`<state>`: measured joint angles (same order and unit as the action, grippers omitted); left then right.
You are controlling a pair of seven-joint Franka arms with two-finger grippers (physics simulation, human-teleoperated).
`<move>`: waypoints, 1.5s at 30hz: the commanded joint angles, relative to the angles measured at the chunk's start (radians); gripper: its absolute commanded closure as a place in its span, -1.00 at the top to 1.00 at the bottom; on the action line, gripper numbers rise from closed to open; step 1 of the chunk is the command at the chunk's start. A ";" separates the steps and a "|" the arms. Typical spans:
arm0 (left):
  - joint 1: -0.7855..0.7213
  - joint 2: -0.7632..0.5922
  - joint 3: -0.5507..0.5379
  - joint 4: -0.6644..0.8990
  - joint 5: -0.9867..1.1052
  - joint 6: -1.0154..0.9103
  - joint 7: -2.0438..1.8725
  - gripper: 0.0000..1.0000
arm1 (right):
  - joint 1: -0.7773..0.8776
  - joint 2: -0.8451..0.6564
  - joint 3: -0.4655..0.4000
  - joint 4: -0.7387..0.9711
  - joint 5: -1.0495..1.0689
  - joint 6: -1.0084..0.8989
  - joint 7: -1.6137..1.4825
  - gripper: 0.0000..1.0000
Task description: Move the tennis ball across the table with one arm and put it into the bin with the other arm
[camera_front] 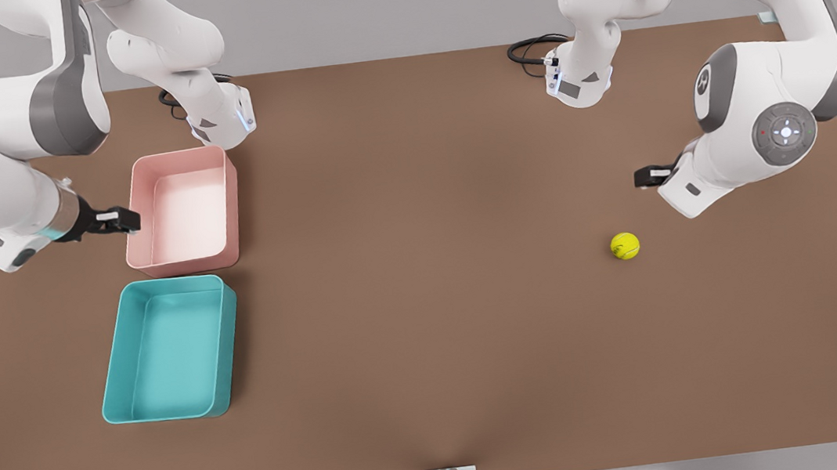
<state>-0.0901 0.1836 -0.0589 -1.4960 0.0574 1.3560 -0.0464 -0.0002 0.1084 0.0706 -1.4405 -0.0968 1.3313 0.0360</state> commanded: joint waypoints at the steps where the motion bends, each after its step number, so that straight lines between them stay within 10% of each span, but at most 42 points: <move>1: 0.000 -0.001 0.001 0.000 -0.002 0.026 0.026 1.00 | 0.000 -0.001 -0.002 -0.012 0.003 0.057 0.030 1.00; 3: 0.001 0.000 0.001 0.000 -0.002 0.022 0.028 0.67 | -0.001 0.004 -0.003 -0.012 0.003 0.057 0.027 1.00; 4: 0.003 0.014 0.002 -0.007 0.004 0.005 0.048 -0.45 | 0.000 0.034 -0.003 -0.011 0.003 0.057 0.036 1.00; 5: 0.009 0.062 0.002 -0.015 0.001 0.092 0.094 -0.57 | -0.001 0.036 -0.003 -0.009 -0.003 0.058 0.036 1.00; 8: 0.059 0.154 0.007 -0.145 0.078 0.525 0.795 -0.57 | 0.000 0.037 -0.002 -0.017 0.022 0.063 0.038 1.00; 14: 0.174 0.289 0.011 -0.231 0.009 0.591 1.930 -0.57 | -0.018 0.050 -0.084 0.037 0.037 0.063 -0.048 1.00; 23: 0.187 0.321 0.068 -0.492 0.134 1.034 2.056 -0.57 | -0.018 0.050 -0.083 0.052 0.037 0.051 -0.045 1.00; 45: -0.002 0.298 0.048 -0.579 -0.079 0.894 1.331 -0.57 | -0.017 0.059 -0.083 0.046 0.037 0.052 -0.056 1.00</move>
<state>-0.0515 0.4841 -0.0218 -2.0754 0.0371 2.2356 1.4551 -0.0182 0.1683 -0.0121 -1.3944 -0.0603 1.3841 -0.0088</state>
